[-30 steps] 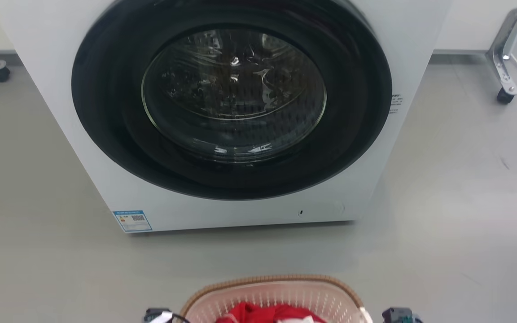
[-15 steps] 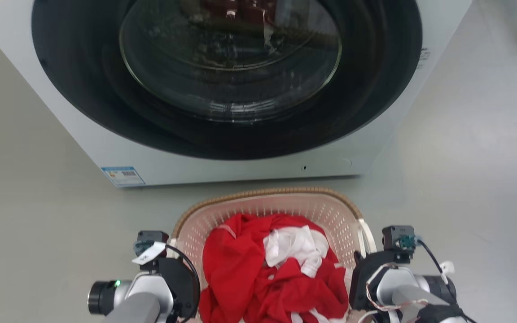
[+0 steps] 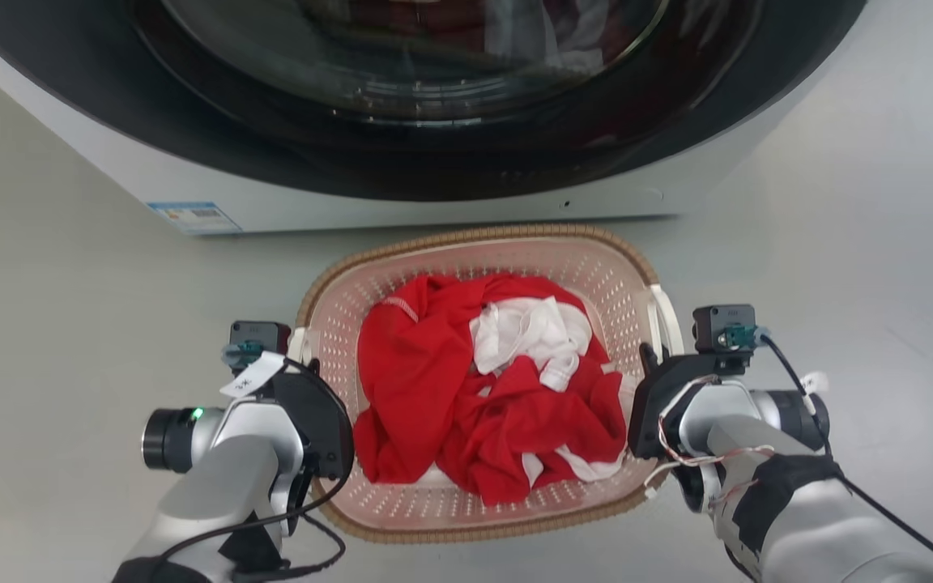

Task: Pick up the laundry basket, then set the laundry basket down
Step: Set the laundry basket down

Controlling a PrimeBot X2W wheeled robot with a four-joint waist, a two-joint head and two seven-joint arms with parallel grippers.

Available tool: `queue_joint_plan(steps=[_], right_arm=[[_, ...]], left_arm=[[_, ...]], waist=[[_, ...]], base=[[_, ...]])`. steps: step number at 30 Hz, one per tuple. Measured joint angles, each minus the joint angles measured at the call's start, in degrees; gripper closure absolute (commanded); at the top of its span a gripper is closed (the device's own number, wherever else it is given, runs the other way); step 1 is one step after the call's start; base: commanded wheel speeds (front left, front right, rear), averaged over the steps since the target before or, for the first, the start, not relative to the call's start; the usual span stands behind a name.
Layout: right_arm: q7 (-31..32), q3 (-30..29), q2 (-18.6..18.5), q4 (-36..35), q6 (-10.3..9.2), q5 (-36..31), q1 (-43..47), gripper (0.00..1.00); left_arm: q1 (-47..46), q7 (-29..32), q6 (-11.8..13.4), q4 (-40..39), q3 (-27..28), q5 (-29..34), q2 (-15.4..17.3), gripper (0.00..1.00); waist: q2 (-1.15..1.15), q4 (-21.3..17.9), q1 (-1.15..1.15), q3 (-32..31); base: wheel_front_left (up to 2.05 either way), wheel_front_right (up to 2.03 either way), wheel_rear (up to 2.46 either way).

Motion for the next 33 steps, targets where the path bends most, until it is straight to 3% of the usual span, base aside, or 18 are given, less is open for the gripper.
queue_joint_plan(steps=[22, 33], right_arm=[[-3.08, -0.24, -0.51, 2.76, 0.01, -2.01, -13.89, 1.0], [-4.81, -0.22, -0.47, 3.66, 0.52, -2.32, -14.36, 1.0]], left_arm=[[-12.65, -2.46, 0.89, 0.02, 0.67, 1.97, -0.31, 1.0], [-13.99, -4.03, 0.85, 1.02, 0.64, 2.12, -0.52, 1.0]], waist=[[0.0, 1.09, -0.01, 19.43], [0.0, 1.59, -0.01, 23.62]], base=[[0.0, 0.0, 0.0], [0.0, 0.0, 0.0]])
